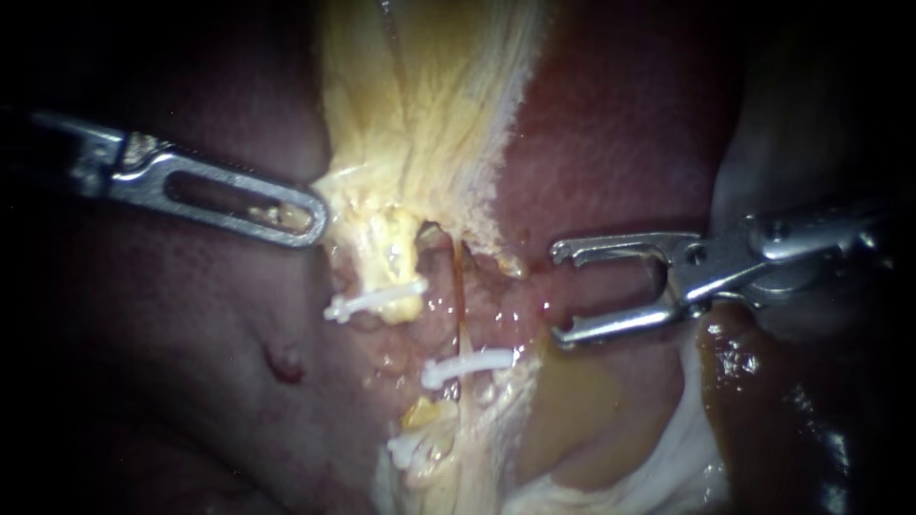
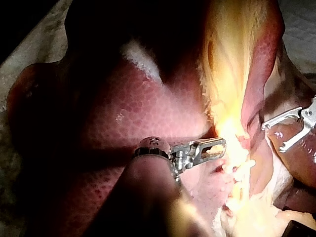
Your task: Going back first clip right tube
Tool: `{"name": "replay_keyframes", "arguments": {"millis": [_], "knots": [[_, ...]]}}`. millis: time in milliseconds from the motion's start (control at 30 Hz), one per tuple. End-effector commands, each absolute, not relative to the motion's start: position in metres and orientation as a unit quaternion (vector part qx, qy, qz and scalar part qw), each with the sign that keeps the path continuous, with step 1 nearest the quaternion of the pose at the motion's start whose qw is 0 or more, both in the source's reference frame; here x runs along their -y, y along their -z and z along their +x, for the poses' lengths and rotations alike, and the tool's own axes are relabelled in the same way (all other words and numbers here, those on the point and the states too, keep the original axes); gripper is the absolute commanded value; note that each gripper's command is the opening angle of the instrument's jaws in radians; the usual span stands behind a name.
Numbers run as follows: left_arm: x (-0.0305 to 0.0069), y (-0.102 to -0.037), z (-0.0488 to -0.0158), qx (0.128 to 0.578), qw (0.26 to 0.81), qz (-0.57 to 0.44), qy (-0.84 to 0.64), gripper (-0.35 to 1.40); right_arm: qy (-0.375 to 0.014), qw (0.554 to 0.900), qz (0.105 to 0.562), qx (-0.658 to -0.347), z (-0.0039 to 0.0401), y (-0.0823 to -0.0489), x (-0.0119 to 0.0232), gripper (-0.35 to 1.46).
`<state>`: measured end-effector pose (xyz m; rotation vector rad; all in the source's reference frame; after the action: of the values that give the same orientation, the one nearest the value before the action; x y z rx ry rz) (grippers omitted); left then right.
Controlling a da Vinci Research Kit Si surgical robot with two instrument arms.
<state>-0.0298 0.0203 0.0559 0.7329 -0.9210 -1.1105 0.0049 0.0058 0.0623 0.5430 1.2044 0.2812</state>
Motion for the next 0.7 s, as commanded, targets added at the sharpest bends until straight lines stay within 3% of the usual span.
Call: {"name": "replay_keyframes", "arguments": {"millis": [33, 700], "knots": [[-0.0201, -0.0562, -0.0300, 0.412, 0.691, 0.325, 0.497, -0.35, -0.127, 0.781, 0.249, -0.558, 0.0049, -0.0623, -0.0059, 0.50], [-0.0190, -0.0635, -0.0356, 0.399, 0.706, 0.334, 0.480, -0.35, -0.109, 0.784, 0.238, -0.563, 0.0045, -0.0615, -0.0062, 0.50]]}}
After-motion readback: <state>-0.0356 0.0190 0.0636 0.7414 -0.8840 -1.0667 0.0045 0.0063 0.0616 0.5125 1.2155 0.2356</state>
